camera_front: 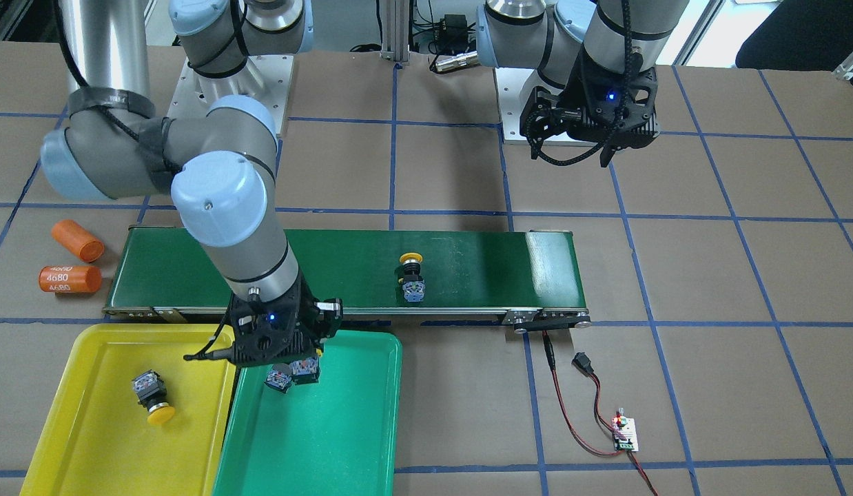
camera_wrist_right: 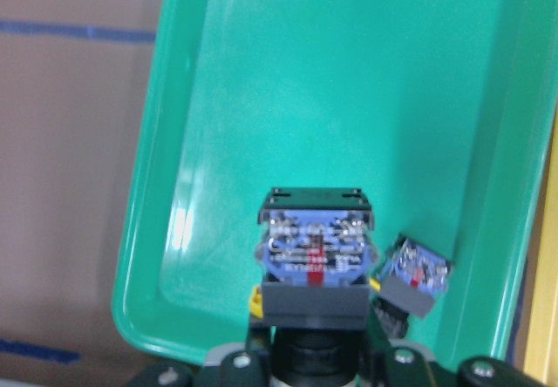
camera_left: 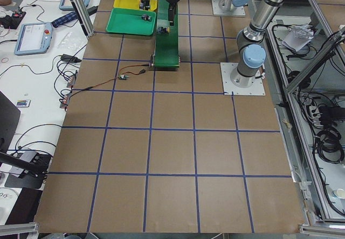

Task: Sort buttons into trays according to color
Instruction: 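Carry the green-capped button into the green tray and release it, then lower the right gripper onto the yellow-capped button on the belt and grasp it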

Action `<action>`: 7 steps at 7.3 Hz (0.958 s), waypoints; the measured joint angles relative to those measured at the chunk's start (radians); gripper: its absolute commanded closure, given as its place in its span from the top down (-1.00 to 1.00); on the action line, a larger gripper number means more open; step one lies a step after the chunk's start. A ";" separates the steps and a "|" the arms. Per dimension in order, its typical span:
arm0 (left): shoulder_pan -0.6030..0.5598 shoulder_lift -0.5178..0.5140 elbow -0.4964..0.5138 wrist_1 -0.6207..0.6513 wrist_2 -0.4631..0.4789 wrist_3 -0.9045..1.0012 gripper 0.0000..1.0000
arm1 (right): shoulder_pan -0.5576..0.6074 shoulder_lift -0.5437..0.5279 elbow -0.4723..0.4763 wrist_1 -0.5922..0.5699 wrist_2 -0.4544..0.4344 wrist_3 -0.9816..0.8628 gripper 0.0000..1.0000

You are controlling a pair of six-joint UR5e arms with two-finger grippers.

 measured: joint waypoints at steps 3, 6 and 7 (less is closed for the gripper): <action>0.000 -0.001 0.000 0.001 0.000 0.000 1.00 | -0.003 0.077 -0.113 0.013 -0.004 -0.013 1.00; 0.000 -0.001 0.000 0.001 0.000 0.000 1.00 | -0.020 0.066 -0.108 0.084 -0.007 -0.021 1.00; 0.000 -0.001 0.000 0.001 0.000 0.000 1.00 | -0.027 0.042 -0.085 0.144 -0.018 -0.024 1.00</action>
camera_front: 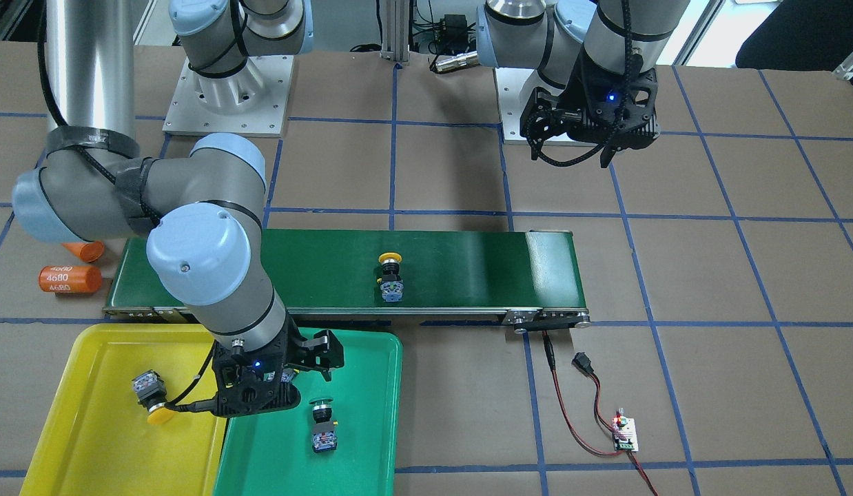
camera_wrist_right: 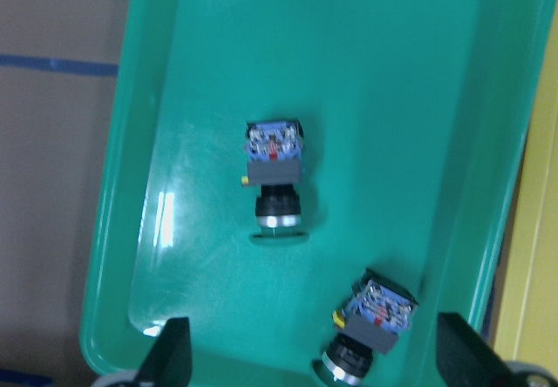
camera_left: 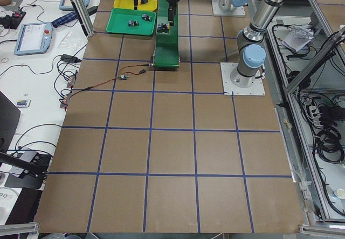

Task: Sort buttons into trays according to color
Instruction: 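Lower the right gripper onto the yellow-capped button on the belt and grasp it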

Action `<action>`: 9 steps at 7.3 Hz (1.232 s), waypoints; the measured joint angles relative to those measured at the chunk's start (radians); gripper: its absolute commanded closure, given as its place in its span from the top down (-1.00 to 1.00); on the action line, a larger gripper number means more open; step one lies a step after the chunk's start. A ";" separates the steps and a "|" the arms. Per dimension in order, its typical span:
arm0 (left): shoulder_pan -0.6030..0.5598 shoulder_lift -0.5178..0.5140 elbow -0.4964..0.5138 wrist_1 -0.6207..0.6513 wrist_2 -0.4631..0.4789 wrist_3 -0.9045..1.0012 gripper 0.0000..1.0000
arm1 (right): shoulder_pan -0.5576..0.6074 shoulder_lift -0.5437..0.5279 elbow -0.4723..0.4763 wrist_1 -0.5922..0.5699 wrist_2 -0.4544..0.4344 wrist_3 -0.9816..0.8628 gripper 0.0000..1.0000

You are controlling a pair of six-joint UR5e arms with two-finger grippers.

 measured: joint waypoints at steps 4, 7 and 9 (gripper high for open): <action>0.001 0.000 0.000 0.000 0.000 0.000 1.00 | -0.074 -0.231 0.334 0.037 -0.052 -0.077 1.00; 0.000 0.000 -0.001 0.000 0.000 0.000 1.00 | -0.017 -0.278 0.406 -0.012 0.034 0.013 1.00; 0.001 -0.001 -0.005 0.001 0.001 0.000 1.00 | 0.065 -0.280 0.408 -0.033 0.041 0.108 1.00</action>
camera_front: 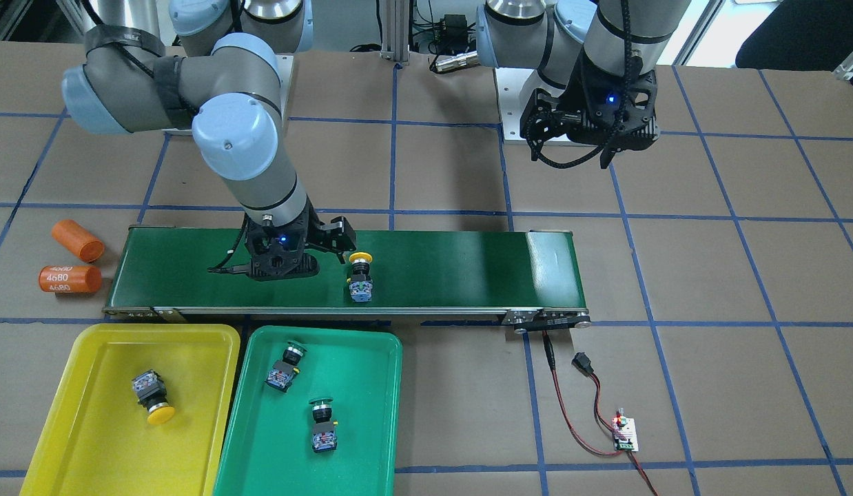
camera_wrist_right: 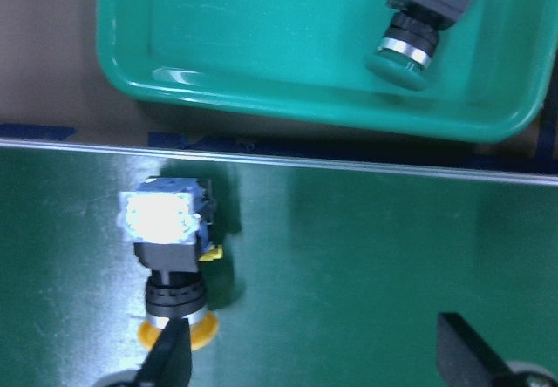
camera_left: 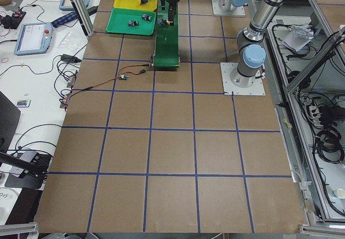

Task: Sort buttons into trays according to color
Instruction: 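Lower the right gripper onto the yellow-capped button on the belt and grasp it, then carry the yellow-capped button into the yellow tray and release it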

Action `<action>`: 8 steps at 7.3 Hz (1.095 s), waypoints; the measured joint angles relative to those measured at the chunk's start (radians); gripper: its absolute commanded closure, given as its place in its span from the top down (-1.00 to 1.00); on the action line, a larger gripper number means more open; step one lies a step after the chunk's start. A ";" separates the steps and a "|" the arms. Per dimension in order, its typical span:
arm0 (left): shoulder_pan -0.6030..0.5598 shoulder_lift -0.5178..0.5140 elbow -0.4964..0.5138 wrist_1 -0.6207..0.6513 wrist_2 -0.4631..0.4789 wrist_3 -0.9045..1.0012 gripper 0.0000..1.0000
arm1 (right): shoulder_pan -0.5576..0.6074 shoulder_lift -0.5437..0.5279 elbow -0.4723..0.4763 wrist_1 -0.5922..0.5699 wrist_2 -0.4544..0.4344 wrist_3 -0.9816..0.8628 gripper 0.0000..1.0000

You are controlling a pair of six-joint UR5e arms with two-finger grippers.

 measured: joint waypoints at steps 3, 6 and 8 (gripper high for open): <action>0.000 0.006 -0.017 0.003 -0.001 0.000 1.00 | 0.034 0.012 0.009 -0.041 -0.002 0.033 1.00; 0.002 0.007 -0.017 0.004 -0.002 0.000 1.00 | 0.036 0.065 0.022 -0.088 -0.007 0.031 0.67; 0.002 0.008 -0.017 0.005 -0.002 0.000 1.00 | 0.037 0.085 0.036 -0.123 -0.028 0.022 -0.76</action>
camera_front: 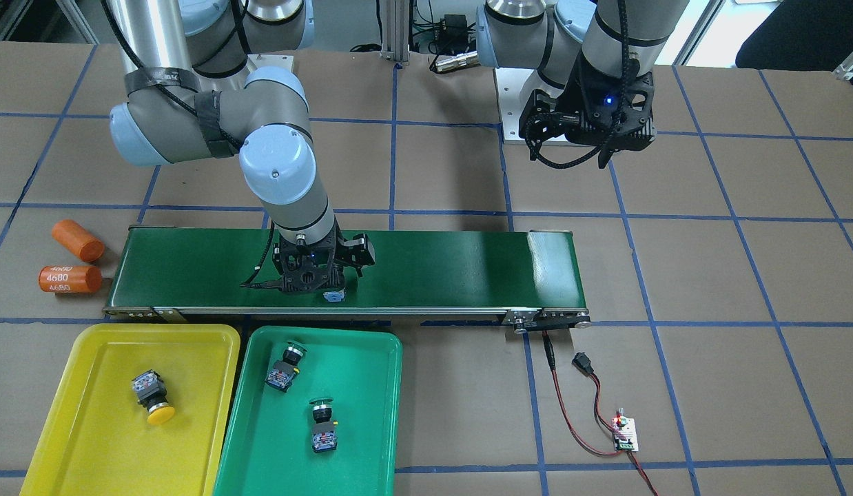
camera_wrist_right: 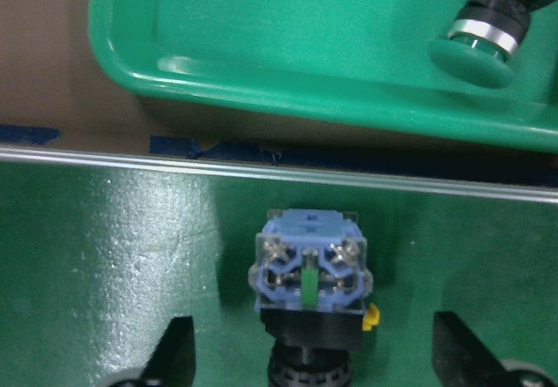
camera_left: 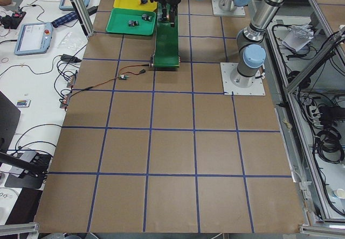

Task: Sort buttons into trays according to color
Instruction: 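Carry the yellow-capped button into the yellow tray and release it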

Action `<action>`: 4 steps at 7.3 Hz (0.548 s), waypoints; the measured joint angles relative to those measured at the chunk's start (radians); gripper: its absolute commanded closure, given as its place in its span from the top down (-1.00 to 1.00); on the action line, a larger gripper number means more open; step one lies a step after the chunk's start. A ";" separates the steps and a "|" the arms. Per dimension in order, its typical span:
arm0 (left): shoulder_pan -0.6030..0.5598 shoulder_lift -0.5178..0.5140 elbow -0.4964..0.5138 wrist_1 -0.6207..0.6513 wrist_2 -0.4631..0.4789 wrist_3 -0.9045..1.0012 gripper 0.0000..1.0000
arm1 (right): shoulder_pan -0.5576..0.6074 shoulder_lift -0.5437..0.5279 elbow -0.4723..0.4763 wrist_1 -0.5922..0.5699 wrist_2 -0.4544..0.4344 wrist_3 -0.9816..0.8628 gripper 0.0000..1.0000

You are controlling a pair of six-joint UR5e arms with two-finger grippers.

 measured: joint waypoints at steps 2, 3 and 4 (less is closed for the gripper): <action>0.000 0.000 0.000 0.000 0.000 0.001 1.00 | -0.003 0.007 -0.002 -0.008 -0.034 -0.019 -1.00; 0.000 0.001 0.000 0.000 0.000 0.000 1.00 | -0.013 0.009 -0.012 -0.009 -0.041 -0.039 -1.00; 0.000 0.001 0.000 0.000 0.000 0.000 1.00 | -0.037 0.011 -0.035 -0.007 -0.043 -0.069 -1.00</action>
